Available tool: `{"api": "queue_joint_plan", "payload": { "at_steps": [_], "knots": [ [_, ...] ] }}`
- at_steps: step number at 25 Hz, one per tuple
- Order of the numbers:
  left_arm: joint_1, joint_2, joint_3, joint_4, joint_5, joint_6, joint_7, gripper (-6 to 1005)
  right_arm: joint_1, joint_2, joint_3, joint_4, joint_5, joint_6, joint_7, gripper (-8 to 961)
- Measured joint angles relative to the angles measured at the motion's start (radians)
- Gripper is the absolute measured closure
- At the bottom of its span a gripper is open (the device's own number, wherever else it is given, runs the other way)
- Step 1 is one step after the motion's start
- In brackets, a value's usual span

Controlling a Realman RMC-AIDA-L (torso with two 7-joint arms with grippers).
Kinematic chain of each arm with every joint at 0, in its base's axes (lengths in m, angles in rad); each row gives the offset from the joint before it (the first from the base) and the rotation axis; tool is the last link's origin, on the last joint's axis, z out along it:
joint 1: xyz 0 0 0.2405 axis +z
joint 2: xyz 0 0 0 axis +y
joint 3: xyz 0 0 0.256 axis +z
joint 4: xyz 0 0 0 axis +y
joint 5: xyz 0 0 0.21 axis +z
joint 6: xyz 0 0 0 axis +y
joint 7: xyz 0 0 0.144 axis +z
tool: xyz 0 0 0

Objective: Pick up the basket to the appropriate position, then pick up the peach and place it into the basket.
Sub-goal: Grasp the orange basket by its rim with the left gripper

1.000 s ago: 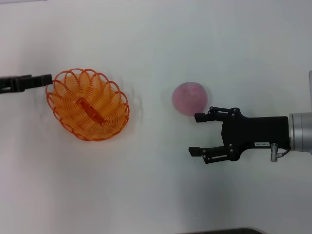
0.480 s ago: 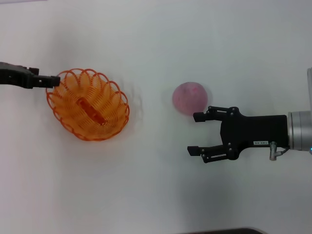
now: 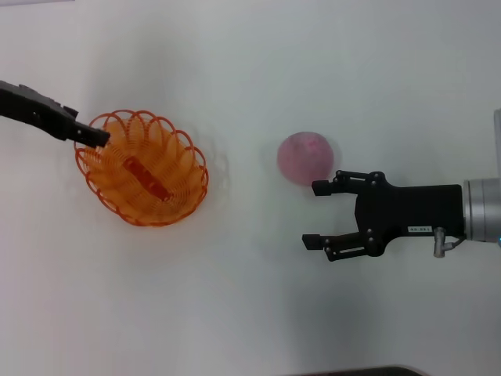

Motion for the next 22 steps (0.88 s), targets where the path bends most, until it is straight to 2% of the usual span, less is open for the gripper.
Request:
{"api": "queue_joint_plan", "payload": {
  "at_steps": [5, 11, 15, 22],
  "knots": [
    [-0.059, -0.010, 0.072, 0.001, 0.056, 0.019, -0.039, 223, 0.003, 0.001, -0.003, 0.000, 0.000, 0.002, 0.000, 28],
    [-0.106, -0.043, 0.080, -0.001, 0.148, 0.011, -0.051, 223, 0.006, 0.003, -0.008, 0.009, 0.000, 0.004, 0.001, 28],
    [-0.117, -0.066, 0.081, 0.001, 0.196, -0.013, -0.060, 223, 0.006, 0.003, -0.008, 0.010, 0.000, 0.005, 0.001, 28],
    [-0.120, -0.087, 0.093, 0.003, 0.238, -0.059, -0.067, 222, 0.009, 0.003, -0.010, 0.011, 0.000, 0.005, 0.001, 28]
  ]
}}
